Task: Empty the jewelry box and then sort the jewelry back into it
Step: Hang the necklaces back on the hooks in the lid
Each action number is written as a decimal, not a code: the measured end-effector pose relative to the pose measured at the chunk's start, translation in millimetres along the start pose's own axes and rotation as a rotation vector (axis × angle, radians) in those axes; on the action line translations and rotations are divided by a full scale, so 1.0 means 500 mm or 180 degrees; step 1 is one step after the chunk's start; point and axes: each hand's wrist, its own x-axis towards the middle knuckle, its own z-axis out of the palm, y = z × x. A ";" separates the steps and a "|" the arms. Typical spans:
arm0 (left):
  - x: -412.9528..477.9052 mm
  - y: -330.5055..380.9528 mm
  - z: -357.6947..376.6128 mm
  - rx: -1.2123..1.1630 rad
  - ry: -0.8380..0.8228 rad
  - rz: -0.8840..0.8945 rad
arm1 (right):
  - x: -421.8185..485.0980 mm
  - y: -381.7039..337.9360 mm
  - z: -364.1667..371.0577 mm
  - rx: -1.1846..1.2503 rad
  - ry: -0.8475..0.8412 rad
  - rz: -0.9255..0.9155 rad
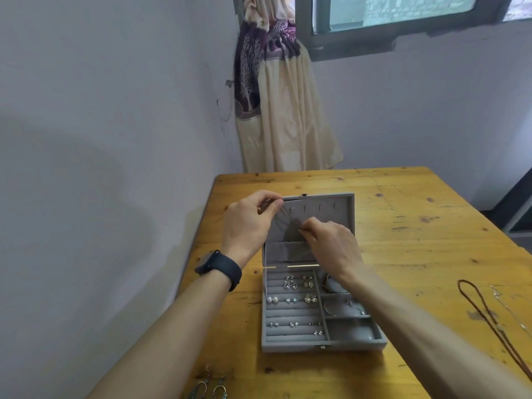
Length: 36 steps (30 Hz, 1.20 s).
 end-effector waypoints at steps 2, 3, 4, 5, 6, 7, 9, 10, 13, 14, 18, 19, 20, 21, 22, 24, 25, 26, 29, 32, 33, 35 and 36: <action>0.001 0.002 0.001 -0.0015 -0.0017 0.0000 | -0.001 -0.005 0.000 0.0007 -0.0005 0.0045; 0.001 0.004 0.001 -0.0042 -0.0014 -0.0003 | 0.000 -0.007 -0.002 0.0044 -0.0003 0.0123; 0.002 0.005 0.001 -0.0063 -0.0008 -0.0002 | 0.001 -0.007 -0.002 0.0060 -0.0003 0.0168; 0.003 0.006 0.001 -0.0080 -0.0002 0.0001 | 0.002 -0.007 -0.003 0.0055 -0.0019 0.0164; 0.004 0.007 0.001 -0.0102 0.0004 0.0000 | 0.002 -0.007 -0.004 0.0062 -0.0021 0.0108; 0.004 0.007 0.001 -0.0128 0.0008 -0.0001 | 0.000 -0.005 -0.006 0.0088 0.0010 0.0002; 0.004 0.005 0.001 -0.0150 0.0016 -0.0008 | -0.007 0.007 -0.005 0.0103 0.0125 -0.0302; 0.004 0.005 0.001 -0.0148 0.0024 -0.0017 | -0.013 0.014 -0.002 0.0055 0.0142 -0.0476; 0.004 0.004 0.003 -0.0152 0.0033 -0.0066 | -0.029 0.033 0.009 -0.0302 0.0055 -0.0873; 0.004 0.005 0.004 -0.0138 0.0023 -0.0072 | -0.032 0.035 0.011 -0.0419 0.0040 -0.0947; 0.003 0.012 0.006 -0.0107 -0.0012 -0.0022 | -0.031 0.032 0.010 -0.0602 0.0035 -0.1121; 0.003 0.013 0.006 -0.0098 -0.0015 -0.0011 | -0.033 0.029 0.008 -0.0627 0.0023 -0.1131; 0.004 0.013 0.006 -0.0083 -0.0017 -0.0004 | -0.036 0.026 0.005 -0.0658 0.0019 -0.1129; 0.004 0.013 0.007 -0.0069 -0.0016 0.0002 | -0.039 0.023 0.005 -0.0694 0.0035 -0.1114; 0.003 0.011 0.009 -0.0061 -0.0018 -0.0006 | -0.043 0.020 0.006 -0.0726 0.0059 -0.1072; -0.001 0.008 0.015 -0.0073 -0.0033 -0.0054 | -0.047 0.011 0.013 -0.0741 0.0139 -0.0927; -0.004 0.007 0.018 -0.0066 -0.0046 -0.0070 | -0.046 0.007 0.019 -0.0754 0.0187 -0.0870; -0.006 0.006 0.021 -0.0049 -0.0057 -0.0072 | -0.046 0.003 0.024 -0.0786 0.0238 -0.0843; -0.007 0.008 0.025 -0.0054 -0.0066 -0.0058 | -0.045 -0.004 0.040 -0.0870 0.0475 -0.0935; 0.000 0.012 0.021 -0.0080 -0.0064 -0.0051 | -0.040 -0.002 0.047 -0.0836 0.0706 -0.0945; 0.002 0.013 0.020 -0.0084 -0.0059 -0.0039 | -0.035 0.000 0.047 -0.0804 0.0724 -0.0903; 0.007 0.015 0.019 -0.0098 -0.0052 -0.0023 | -0.025 0.002 0.045 -0.0625 0.0655 -0.0756; 0.009 0.015 0.020 -0.0100 -0.0053 -0.0021 | -0.021 0.001 0.041 -0.0507 0.0561 -0.0693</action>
